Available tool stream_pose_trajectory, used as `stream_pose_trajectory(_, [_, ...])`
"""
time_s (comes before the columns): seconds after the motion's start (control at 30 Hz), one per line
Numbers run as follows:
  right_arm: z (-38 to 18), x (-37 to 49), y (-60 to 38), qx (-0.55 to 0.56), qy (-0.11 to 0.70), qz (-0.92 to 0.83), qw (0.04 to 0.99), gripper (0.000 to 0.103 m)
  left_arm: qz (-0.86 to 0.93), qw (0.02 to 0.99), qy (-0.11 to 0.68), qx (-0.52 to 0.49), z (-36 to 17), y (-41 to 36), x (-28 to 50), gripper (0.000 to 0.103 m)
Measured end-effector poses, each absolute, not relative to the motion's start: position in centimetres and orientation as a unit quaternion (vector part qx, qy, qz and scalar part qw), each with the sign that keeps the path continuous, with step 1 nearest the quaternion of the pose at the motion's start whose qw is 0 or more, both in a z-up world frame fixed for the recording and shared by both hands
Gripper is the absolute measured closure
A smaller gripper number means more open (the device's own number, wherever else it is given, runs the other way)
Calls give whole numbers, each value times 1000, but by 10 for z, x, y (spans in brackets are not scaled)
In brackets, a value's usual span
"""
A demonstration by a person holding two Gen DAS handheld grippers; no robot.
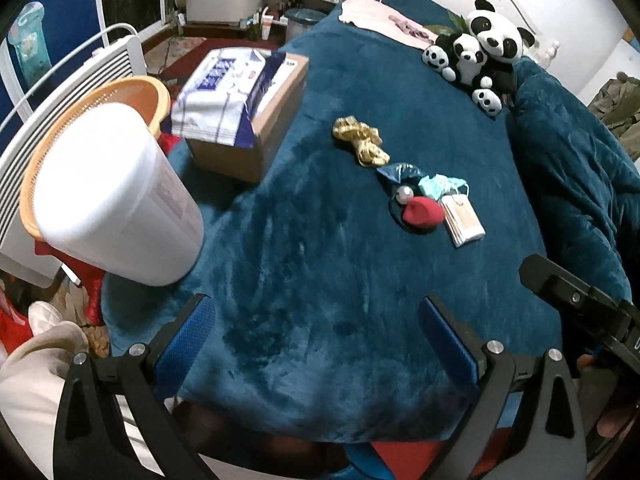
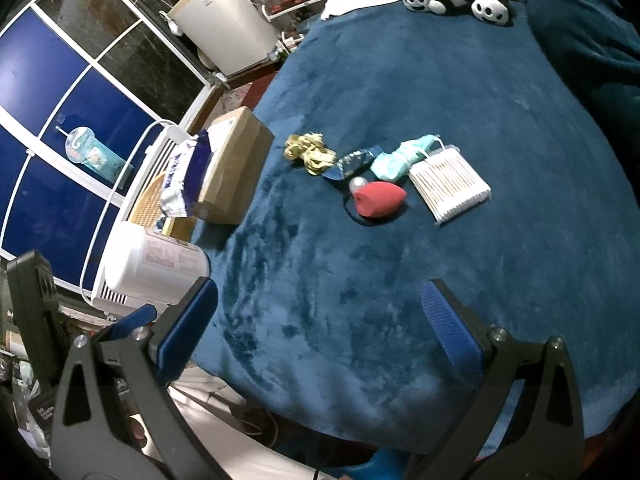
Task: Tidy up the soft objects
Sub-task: 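Grasp the red makeup sponge with the left tool while the right tool grasps the white cotton swab pack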
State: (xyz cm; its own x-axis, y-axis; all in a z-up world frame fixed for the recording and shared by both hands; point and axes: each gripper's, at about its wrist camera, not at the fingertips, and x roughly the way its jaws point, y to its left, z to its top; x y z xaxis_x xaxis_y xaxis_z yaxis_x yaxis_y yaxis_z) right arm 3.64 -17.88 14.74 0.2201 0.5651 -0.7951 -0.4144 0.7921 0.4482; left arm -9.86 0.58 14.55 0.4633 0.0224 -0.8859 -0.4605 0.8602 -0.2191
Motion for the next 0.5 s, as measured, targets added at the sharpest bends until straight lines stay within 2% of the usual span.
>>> stream_pose_trajectory(0.5, [118, 49, -195, 78, 563, 284, 772, 0, 132, 806, 531, -224, 110, -1, -81, 1])
